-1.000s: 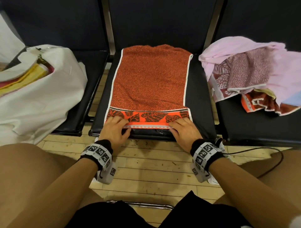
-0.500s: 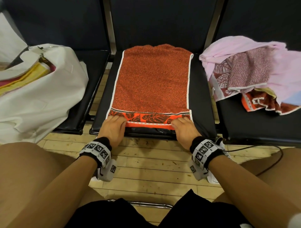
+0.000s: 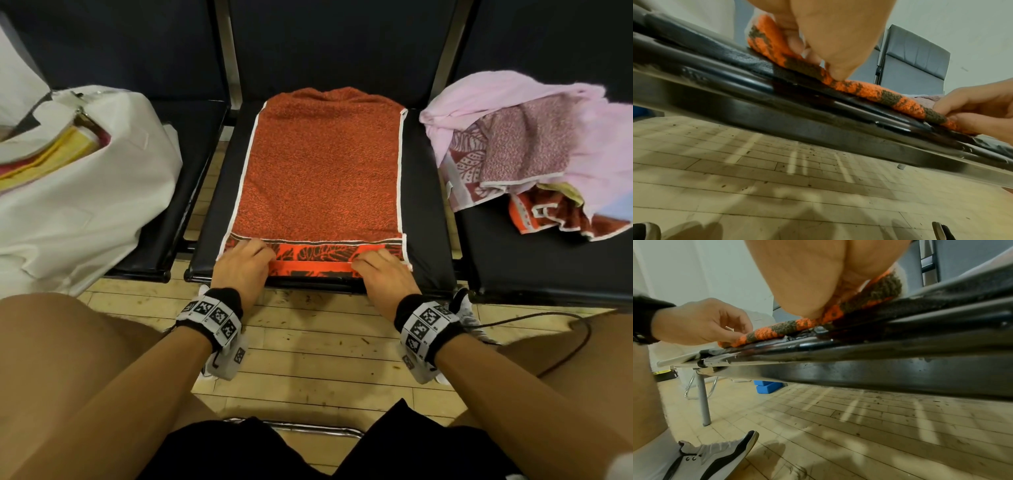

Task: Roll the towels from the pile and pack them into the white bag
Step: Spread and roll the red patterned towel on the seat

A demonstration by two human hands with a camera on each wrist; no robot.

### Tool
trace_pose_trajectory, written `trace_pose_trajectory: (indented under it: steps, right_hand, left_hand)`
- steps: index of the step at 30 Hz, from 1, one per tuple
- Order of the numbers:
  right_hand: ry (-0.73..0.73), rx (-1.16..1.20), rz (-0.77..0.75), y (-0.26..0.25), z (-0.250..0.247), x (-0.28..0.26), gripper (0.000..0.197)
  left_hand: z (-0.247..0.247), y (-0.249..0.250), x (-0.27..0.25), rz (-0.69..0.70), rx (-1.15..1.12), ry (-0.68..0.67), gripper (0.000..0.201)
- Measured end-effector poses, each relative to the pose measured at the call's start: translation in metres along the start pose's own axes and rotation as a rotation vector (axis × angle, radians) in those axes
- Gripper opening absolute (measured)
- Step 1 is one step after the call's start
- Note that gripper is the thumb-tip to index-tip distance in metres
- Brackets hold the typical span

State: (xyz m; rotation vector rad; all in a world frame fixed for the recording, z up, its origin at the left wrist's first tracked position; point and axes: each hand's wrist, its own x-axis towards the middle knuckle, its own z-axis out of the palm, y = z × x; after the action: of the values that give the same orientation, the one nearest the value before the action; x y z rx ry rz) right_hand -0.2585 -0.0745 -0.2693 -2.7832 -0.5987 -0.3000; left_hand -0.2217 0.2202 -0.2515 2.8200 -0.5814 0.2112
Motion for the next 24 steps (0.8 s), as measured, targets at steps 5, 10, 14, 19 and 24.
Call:
trace_pose_trajectory:
  steps: [5, 10, 14, 19, 24]
  right_hand:
    - [-0.005, 0.038, 0.031, -0.002, -0.003, -0.006, 0.035]
    - [0.032, 0.065, 0.042, 0.001, -0.004, -0.009, 0.026]
    - [-0.013, 0.100, 0.097, 0.004, -0.008, -0.004, 0.028]
    - [-0.158, 0.115, 0.181, 0.004, -0.017, 0.004, 0.030]
    - [-0.043, 0.230, 0.261, 0.002, -0.018, 0.001, 0.024]
  left_hand:
    - [-0.002, 0.002, -0.004, -0.075, 0.028, -0.050, 0.010]
    - [-0.001, 0.003, -0.013, -0.035, 0.021, -0.063, 0.034]
    - [0.000, -0.003, -0.013, -0.023, -0.007, -0.067, 0.039]
    - [-0.001, -0.001, -0.009, -0.082, -0.018, -0.059, 0.035]
    - [0.000, 0.003, -0.005, -0.148, 0.031, -0.122, 0.040]
